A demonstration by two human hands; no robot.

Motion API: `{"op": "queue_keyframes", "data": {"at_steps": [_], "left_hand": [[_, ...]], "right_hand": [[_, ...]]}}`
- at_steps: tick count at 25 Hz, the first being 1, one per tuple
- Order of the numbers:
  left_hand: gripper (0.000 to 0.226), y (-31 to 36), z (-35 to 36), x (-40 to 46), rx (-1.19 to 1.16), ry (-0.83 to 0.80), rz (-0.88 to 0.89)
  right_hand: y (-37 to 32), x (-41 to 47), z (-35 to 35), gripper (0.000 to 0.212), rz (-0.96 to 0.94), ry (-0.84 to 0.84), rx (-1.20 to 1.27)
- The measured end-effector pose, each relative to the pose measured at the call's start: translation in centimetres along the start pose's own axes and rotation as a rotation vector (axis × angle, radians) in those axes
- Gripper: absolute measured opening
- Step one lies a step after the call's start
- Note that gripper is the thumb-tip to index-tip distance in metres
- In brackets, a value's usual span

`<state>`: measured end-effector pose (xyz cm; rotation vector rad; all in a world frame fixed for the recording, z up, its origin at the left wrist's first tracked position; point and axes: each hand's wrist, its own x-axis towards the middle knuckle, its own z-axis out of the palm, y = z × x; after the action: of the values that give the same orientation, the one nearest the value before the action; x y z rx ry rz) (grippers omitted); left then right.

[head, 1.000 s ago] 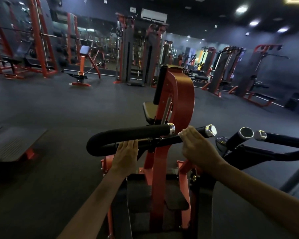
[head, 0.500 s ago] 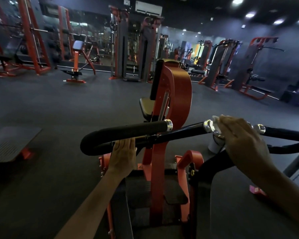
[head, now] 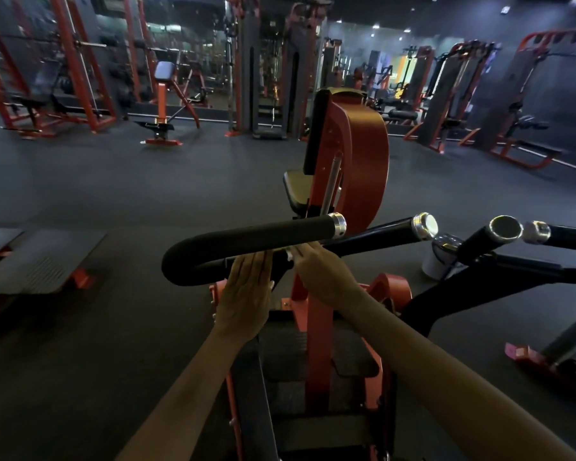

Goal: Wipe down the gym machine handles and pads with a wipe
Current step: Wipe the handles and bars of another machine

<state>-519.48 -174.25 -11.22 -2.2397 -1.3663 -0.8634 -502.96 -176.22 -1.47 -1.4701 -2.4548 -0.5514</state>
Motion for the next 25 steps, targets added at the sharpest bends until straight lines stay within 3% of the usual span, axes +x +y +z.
{"op": "queue_keyframes", "data": {"at_steps": [10,14,19,25], "left_hand": [[0.069,0.3,-0.1,-1.4,-0.027,-0.088,-0.020],[0.072,0.4,-0.6,-1.3,-0.086,-0.151,-0.070],[0.074,0.2,-1.2,-1.8,-0.089,-0.170,-0.062],[0.075,-0.1,-2.9,-2.3,-0.196,-0.160,-0.045]], "right_hand": [[2.3,-0.4,-0.3,0.022,-0.153,-0.120,-0.434],[2.5,-2.3,-1.5,0.018,-0.154,-0.079,-0.569],[4.0,-6.2,-4.5,0.010,-0.160,0.136,-0.662],[5.2,-8.6,-9.2,0.021,0.030,0.242,-0.702]]}}
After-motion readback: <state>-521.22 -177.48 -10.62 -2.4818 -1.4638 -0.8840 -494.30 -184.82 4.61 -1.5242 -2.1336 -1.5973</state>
